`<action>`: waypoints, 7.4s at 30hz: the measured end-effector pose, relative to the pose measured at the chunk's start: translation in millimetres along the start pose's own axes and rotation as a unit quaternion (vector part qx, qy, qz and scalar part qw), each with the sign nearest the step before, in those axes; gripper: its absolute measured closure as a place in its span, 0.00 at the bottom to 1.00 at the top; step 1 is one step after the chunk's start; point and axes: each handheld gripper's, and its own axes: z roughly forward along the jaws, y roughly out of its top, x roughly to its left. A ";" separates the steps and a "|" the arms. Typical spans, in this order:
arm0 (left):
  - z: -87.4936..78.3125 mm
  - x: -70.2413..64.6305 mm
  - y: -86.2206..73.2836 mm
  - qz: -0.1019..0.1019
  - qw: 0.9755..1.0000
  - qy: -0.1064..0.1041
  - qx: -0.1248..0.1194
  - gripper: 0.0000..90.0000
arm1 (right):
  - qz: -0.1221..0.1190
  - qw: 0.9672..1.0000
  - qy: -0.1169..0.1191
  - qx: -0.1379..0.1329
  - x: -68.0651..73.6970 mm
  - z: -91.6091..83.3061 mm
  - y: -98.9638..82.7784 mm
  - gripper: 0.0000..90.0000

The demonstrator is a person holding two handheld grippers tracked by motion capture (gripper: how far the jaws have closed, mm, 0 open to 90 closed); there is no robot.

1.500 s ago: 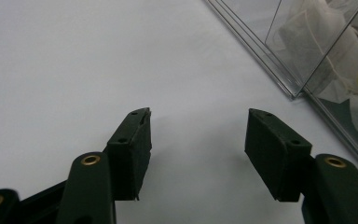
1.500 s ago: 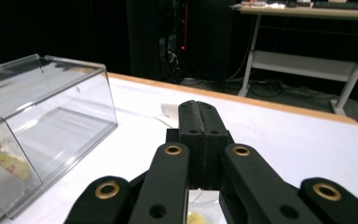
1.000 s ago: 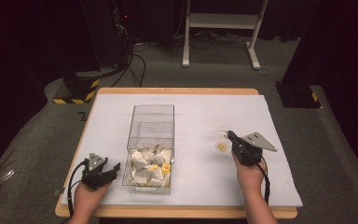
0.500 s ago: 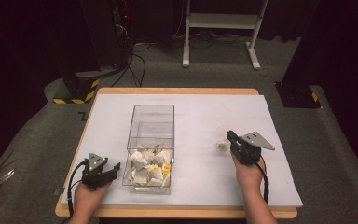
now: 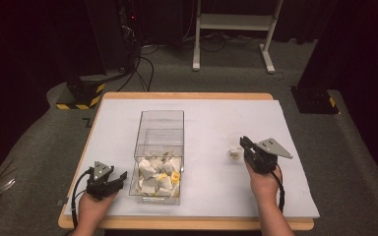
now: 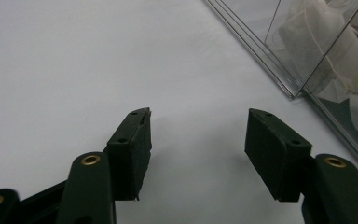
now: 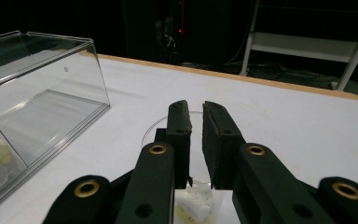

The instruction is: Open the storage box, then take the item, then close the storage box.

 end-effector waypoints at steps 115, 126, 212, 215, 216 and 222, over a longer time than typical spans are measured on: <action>-86.7 -63.0 -13.7 0.026 0.982 -0.137 -0.128 0.35 | -0.032 0.994 0.038 0.101 7.8 -23.3 -65.0 0.74; -77.8 -72.5 -16.0 0.053 0.984 -0.128 -0.114 0.35 | -0.027 0.994 0.039 0.101 7.0 -23.2 -65.3 0.74; -31.2 -76.7 6.0 0.013 0.991 -0.095 -0.096 0.22 | -0.032 0.991 0.040 0.122 8.2 -20.2 -74.0 0.68; -30.7 -74.7 5.7 0.011 0.991 -0.092 -0.093 0.21 | -0.030 0.991 0.042 0.121 8.3 -20.6 -73.7 0.68; -30.1 -74.0 5.6 0.010 0.991 -0.094 -0.092 0.20 | -0.029 0.991 0.043 0.121 7.9 -20.4 -73.6 0.68; -26.3 -77.0 9.1 0.021 0.991 -0.097 -0.085 0.17 | -0.031 0.991 0.045 0.119 8.2 -19.2 -72.4 0.68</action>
